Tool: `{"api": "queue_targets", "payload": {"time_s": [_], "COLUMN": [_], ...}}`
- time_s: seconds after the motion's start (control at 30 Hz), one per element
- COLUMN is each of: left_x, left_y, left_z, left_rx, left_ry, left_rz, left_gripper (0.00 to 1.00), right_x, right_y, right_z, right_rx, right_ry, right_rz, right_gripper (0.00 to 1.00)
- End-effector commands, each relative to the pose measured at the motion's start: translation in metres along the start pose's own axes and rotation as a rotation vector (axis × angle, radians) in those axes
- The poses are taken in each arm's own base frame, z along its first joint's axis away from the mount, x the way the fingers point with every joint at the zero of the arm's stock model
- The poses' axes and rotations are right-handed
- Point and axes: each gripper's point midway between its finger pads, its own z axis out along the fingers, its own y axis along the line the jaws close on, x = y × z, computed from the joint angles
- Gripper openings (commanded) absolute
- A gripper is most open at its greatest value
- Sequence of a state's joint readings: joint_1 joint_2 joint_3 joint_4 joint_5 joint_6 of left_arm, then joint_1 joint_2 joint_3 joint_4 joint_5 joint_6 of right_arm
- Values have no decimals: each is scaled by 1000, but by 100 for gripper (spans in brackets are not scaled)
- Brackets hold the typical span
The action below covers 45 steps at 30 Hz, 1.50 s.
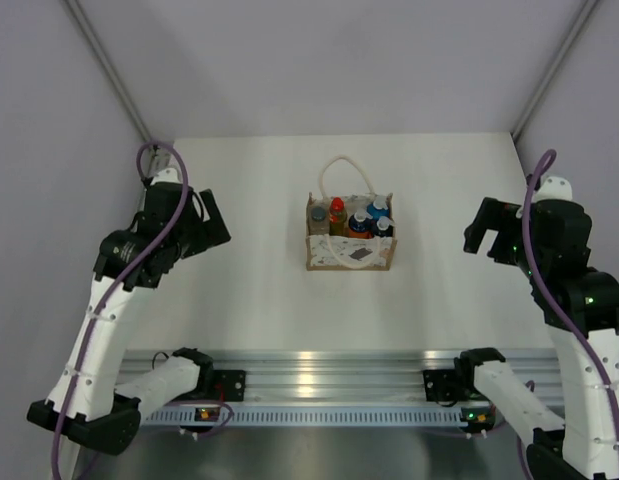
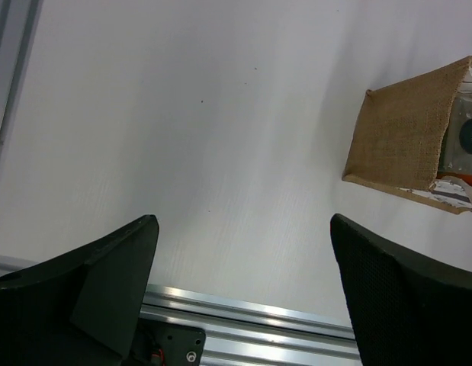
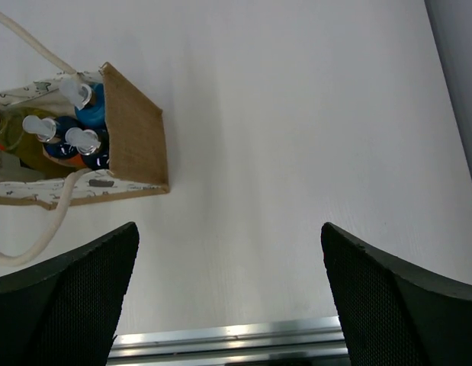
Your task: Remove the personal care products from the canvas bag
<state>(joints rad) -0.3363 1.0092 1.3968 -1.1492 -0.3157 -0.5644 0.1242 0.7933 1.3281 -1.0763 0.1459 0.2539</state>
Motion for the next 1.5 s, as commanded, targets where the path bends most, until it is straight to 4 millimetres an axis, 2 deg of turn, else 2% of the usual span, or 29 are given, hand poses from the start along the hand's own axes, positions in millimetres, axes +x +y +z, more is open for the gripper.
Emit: {"api": "queue_targets", "payload": {"time_s": [0.0,0.1,0.3,0.33,0.4,0.43,0.47,0.53,0.63,0.67,0.7,0.73,0.8,0.83,0.9,1.07,1.23,1.47], "left_x": [-7,1,20,30,29,38,43,46,56,57,63,64,68,69,69,69,79,80], "left_y": [-24,-37,-94,-108,-129,-144,-153,-172,-184,-186,-188,-189,-191,-190,-192,-189,-170,-148], "left_z": [2,13,37,43,48,46,54,55,70,73,81,85,93,96,99,91,85,73], "left_rx": [91,120,271,293,338,381,378,405,359,348,322,313,288,281,276,290,274,273], "left_ry": [3,53,174,218,221,255,278,287,295,296,304,307,316,317,321,316,309,266], "left_rz": [-46,-72,-177,-173,-191,-178,-170,-158,-135,-133,-129,-134,-137,-138,-136,-130,-109,-89], "left_gripper": [99,99,98,98,98,98,98,98,98,98,98,98,97,97,97,97,97,98], "right_x": [-20,-24,-17,-16,-14,-15,-12,-14,-11,-10,-10,-5,-4,-2,0,14,24,40], "right_y": [2,14,56,58,66,69,71,80,94,104,105,120,123,129,142,163,173,181], "right_z": [-3,-3,13,16,20,20,23,24,33,38,44,50,62,67,79,111,137,156], "right_rx": [-16,-83,-294,-303,-340,-356,-370,-419,-476,-502,-482,-505,-442,-438,-413,-361,-346,-363], "right_ry": [-94,-99,-20,-9,17,16,28,19,42,56,61,89,90,100,117,176,226,282], "right_rz": [-7,-32,-48,-44,-42,-45,-50,-60,-108,-147,-169,-217,-297,-327,-381,-499,-576,-625], "right_gripper": [100,100,99,99,99,100,99,99,93,91,90,84,79,74,71,64,53,41]}}
